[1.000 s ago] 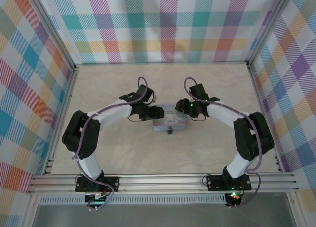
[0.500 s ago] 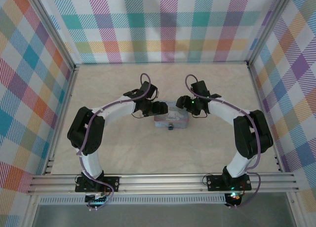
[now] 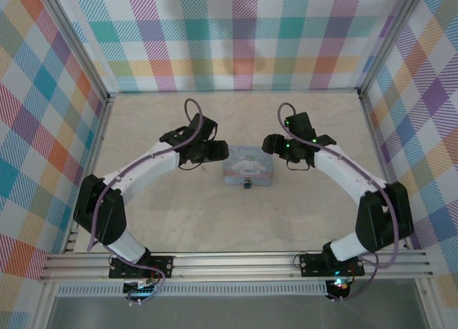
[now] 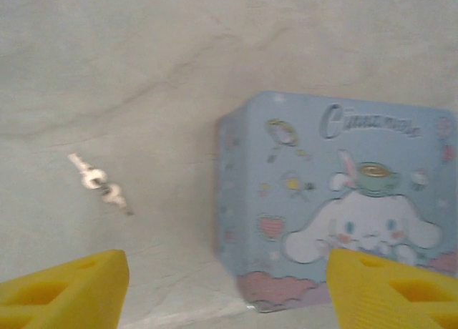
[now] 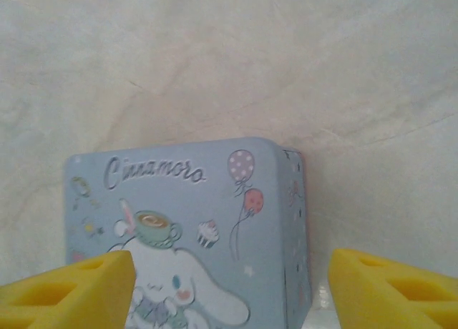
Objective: Unlock a padlock with a key
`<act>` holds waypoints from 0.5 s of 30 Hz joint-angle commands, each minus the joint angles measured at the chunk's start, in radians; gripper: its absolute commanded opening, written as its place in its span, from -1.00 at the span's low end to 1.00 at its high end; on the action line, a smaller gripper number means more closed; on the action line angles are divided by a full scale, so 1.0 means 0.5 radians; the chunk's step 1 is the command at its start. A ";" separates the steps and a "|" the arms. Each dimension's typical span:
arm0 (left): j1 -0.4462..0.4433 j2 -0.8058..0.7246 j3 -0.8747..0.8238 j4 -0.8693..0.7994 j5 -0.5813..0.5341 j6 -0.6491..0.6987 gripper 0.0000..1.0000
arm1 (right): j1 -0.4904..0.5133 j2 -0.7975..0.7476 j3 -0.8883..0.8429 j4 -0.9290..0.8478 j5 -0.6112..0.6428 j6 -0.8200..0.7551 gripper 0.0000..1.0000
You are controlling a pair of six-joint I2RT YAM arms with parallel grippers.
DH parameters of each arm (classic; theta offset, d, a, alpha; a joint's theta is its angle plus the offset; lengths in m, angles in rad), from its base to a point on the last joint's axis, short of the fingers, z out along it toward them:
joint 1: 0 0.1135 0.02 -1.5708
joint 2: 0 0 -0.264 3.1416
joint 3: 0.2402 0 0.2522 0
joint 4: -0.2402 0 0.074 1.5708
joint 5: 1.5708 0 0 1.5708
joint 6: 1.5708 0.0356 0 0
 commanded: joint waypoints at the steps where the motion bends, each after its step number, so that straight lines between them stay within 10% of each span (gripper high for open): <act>1: 0.044 0.116 0.073 -0.281 -0.255 -0.069 0.35 | 0.023 -0.204 -0.092 -0.123 -0.036 -0.062 0.35; 15: 0.118 0.696 0.394 -0.406 -0.412 -0.312 0.09 | 0.466 -0.766 -0.309 -0.102 -0.365 -0.180 0.23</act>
